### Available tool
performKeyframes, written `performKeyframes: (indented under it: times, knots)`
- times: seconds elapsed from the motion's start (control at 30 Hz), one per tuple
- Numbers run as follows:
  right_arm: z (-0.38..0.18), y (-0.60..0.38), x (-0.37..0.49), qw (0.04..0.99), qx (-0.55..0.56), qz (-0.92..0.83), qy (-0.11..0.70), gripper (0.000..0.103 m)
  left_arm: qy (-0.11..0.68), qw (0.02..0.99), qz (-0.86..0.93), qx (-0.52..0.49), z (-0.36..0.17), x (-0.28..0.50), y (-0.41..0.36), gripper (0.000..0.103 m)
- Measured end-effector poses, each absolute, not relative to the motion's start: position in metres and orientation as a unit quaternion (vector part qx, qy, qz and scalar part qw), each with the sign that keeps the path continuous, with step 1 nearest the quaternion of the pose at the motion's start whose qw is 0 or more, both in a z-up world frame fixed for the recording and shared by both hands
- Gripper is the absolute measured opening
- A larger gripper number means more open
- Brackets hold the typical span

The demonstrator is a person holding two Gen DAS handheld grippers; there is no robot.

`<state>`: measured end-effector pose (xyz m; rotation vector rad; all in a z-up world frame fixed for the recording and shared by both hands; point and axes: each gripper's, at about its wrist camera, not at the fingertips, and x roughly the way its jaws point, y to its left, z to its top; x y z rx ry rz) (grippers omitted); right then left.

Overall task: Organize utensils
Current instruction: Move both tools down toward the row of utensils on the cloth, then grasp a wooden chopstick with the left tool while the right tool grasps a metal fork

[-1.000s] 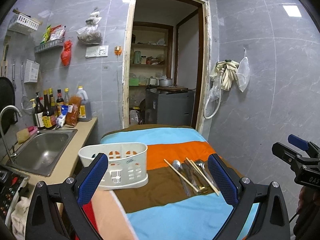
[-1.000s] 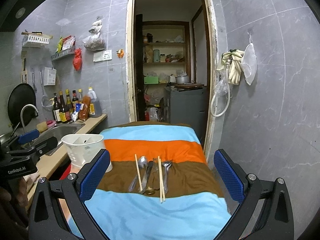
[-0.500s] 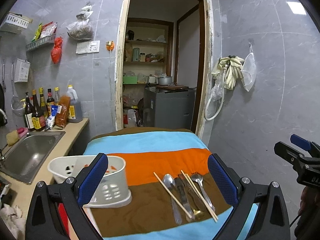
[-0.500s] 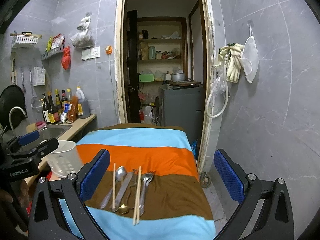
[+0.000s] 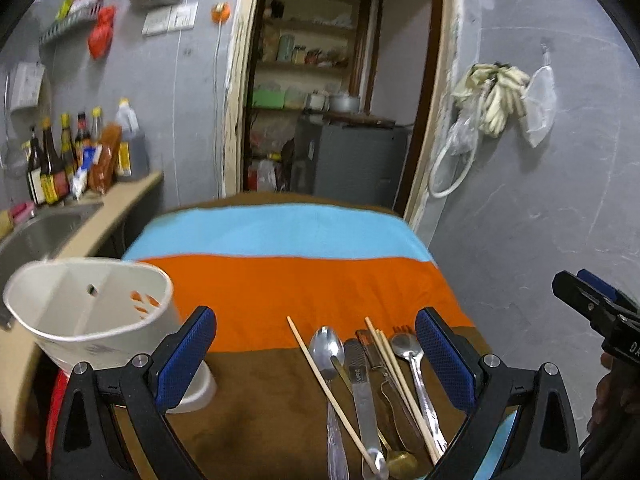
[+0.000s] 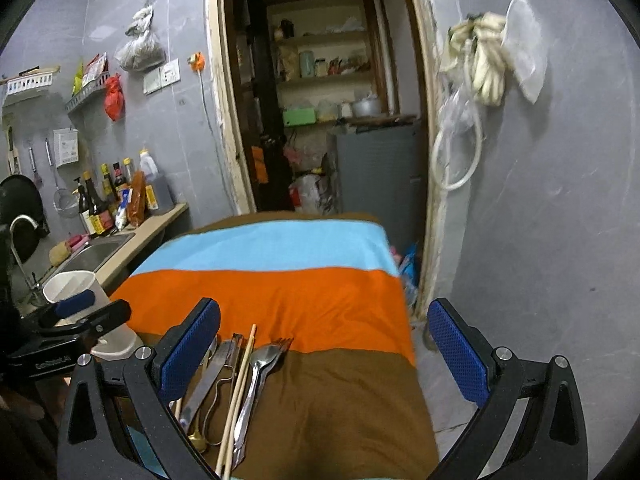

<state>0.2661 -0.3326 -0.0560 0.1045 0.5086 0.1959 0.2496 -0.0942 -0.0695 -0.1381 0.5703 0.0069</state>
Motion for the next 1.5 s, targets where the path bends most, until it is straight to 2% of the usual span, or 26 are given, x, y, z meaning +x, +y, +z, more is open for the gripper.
performKeyframes:
  times: [0.07, 0.23, 0.3, 0.33, 0.4, 0.5, 0.63, 0.7, 1.0, 1.5]
  knots:
    - [-0.073, -0.328, 0.283, 0.957, 0.053, 0.112, 0.264, 0.100, 0.290, 0.954, 0.007, -0.077, -0.083, 0.261, -0.094, 0.100]
    - [-0.108, -0.316, 0.310, 0.942, 0.062, 0.149, 0.296, 0.082, 0.329, 0.940, 0.021, -0.091, -0.112, 0.288, -0.095, 0.087]
    - [-0.122, -0.310, 0.320, 0.936, 0.066, 0.161, 0.307, 0.068, 0.341, 0.935, 0.021, -0.098, -0.121, 0.298, -0.094, 0.077]
    - [-0.129, -0.308, 0.325, 0.933, 0.067, 0.166, 0.313, 0.065, 0.347, 0.932, 0.022, -0.100, -0.124, 0.301, -0.094, 0.074]
    - [-0.144, -0.302, 0.334, 0.926, 0.067, 0.173, 0.328, 0.053, 0.359, 0.927, 0.026, -0.105, -0.131, 0.308, -0.092, 0.061]
    - [-0.160, -0.297, 0.342, 0.918, 0.069, 0.179, 0.347, 0.043, 0.380, 0.917, 0.035, -0.118, -0.142, 0.318, -0.088, 0.044]
    - [-0.178, -0.294, 0.353, 0.903, 0.081, 0.191, 0.376, 0.036, 0.406, 0.902, 0.047, -0.140, -0.153, 0.330, -0.081, 0.032]
    - [-0.185, -0.289, 0.358, 0.896, 0.085, 0.198, 0.387, 0.028, 0.411, 0.898, 0.051, -0.147, -0.156, 0.335, -0.080, 0.028]
    - [-0.205, -0.279, 0.369, 0.875, 0.104, 0.229, 0.413, 0.026, 0.422, 0.888, 0.053, -0.175, -0.168, 0.351, -0.077, 0.019]
    - [-0.223, -0.270, 0.390, 0.837, 0.129, 0.263, 0.463, 0.026, 0.444, 0.878, 0.036, -0.174, -0.171, 0.361, -0.076, 0.017]
